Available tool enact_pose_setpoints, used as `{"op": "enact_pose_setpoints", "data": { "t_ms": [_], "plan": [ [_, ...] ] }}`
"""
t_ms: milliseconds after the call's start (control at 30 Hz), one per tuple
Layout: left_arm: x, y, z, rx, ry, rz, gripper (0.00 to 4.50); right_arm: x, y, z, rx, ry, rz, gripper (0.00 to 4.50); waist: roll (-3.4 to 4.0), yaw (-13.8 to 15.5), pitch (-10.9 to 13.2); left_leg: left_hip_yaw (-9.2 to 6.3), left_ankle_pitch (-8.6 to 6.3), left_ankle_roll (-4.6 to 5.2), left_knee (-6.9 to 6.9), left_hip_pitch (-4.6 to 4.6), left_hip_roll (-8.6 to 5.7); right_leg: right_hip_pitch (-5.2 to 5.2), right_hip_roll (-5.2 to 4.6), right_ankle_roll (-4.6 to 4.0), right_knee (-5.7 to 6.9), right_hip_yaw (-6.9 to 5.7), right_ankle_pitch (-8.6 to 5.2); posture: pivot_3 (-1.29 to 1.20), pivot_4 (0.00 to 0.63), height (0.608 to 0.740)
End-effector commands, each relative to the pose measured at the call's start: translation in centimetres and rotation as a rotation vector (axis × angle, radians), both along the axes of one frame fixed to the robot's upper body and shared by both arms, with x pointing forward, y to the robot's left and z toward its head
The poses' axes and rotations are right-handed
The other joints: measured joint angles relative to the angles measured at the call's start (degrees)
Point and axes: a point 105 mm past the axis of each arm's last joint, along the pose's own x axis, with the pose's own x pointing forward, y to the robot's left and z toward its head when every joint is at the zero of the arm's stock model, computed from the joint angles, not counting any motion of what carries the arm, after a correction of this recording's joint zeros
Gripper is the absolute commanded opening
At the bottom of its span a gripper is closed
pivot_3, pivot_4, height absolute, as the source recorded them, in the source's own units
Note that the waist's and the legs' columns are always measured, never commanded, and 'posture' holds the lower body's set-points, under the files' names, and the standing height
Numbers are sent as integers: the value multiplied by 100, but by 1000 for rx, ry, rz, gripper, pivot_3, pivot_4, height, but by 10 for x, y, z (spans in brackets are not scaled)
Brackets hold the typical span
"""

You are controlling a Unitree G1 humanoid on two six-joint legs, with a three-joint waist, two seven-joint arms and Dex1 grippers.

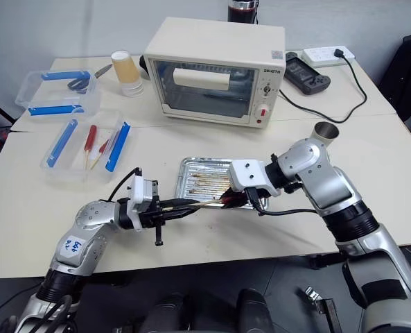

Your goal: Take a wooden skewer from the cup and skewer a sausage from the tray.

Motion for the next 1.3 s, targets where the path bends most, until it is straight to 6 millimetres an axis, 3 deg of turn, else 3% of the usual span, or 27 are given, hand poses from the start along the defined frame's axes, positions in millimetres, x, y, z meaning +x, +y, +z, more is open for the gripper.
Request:
{"op": "enact_pose_setpoints", "data": {
  "t_ms": [33, 633, 833, 1000, 1133, 1267, 1300],
  "plan": [
    [-8, -9, 1, 5, -18, -55, 0, 1, 2, 13, 11, -69, 11, 252, 0, 3, 0, 0, 0, 0, 0, 0, 0, 0, 0, 0, 0, 0, 0, 0, 150, 740],
    [-5, -38, 0, 24, 6, -124, 0, -2, 10, 14, 18, -55, 30, 252, 0, 110, 0, 1, 0, 1, 7, -1, -1, 2, 0, 0, 0, 0, 0, 0, 150, 740],
    [-5, -23, 3, 21, -1, -90, 0, -1, -1, 13, 24, 25, -62, 252, 0, 107, 0, 1, 0, 1, 7, 0, 0, 2, 1, 0, 2, 0, 0, 0, 150, 740],
    [-4, 8, 3, 33, -13, -5, 0, 2, -22, 12, 32, -6, -99, 1764, 0, 108, 0, -1, 0, 1, 7, 0, 0, 2, 1, 1, 1, 0, 0, 0, 150, 740],
    [-17, 69, 8, 30, -28, 159, 0, -6, -52, 30, 151, -35, -141, 3081, -3, 104, 2, -2, 0, 1, 5, -1, 3, 2, 1, 0, -2, -1, 0, 0, 150, 740],
    [-29, 97, 19, -44, -23, 292, 0, -21, -67, 40, 298, -25, -138, 4351, -1, 104, 3, -3, 0, 0, -2, 8, 4, 11, 0, 0, -10, -3, 0, 0, 150, 740],
    [-30, 104, 25, -84, -29, 347, 0, -24, -70, 43, 366, -17, -151, 4460, -5, 114, 5, -4, 0, 1, -2, 21, 4, 23, -1, 0, -11, -1, 0, 0, 150, 740]
  ]
}}
